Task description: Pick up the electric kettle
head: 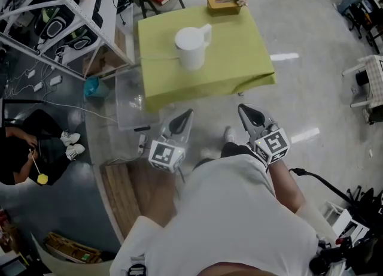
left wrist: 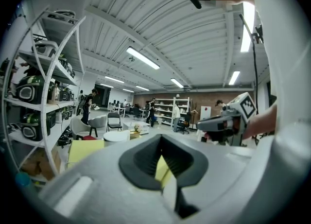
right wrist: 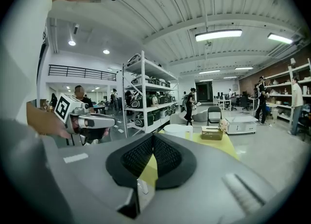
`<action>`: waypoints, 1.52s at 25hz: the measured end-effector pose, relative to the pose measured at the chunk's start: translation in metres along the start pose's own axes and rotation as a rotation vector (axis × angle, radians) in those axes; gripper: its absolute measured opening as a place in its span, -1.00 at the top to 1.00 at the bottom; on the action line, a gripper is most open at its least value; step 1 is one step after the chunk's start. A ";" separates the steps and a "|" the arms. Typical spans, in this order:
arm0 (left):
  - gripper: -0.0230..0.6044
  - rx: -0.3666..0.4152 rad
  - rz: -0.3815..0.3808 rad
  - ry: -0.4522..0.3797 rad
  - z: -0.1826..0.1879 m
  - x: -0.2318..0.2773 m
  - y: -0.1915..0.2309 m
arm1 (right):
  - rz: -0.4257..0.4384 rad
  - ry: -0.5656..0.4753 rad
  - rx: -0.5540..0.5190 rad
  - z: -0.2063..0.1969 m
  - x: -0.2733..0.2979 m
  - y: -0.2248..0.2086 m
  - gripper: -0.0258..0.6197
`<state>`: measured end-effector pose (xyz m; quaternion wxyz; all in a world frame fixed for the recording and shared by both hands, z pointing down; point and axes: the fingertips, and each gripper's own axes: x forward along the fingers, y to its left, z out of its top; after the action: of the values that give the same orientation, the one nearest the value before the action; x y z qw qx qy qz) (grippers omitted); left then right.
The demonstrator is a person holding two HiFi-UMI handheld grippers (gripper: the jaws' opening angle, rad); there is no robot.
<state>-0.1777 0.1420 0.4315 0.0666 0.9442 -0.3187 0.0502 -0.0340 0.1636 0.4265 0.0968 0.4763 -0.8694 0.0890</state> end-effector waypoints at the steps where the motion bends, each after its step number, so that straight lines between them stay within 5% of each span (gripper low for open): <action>1: 0.93 0.001 0.002 0.000 0.001 0.002 0.001 | 0.001 0.001 0.001 0.000 0.001 -0.002 0.91; 26: 0.93 -0.030 0.127 -0.016 0.023 0.108 0.059 | 0.135 0.003 0.001 0.022 0.101 -0.119 0.91; 38: 0.93 -0.057 0.257 0.012 0.028 0.168 0.100 | 0.249 0.032 0.002 0.024 0.159 -0.188 0.91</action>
<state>-0.1042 -0.0410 0.4359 0.0884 0.8929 -0.4380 0.0549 0.0392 -0.0705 0.4556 0.0985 0.3632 -0.9201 0.1089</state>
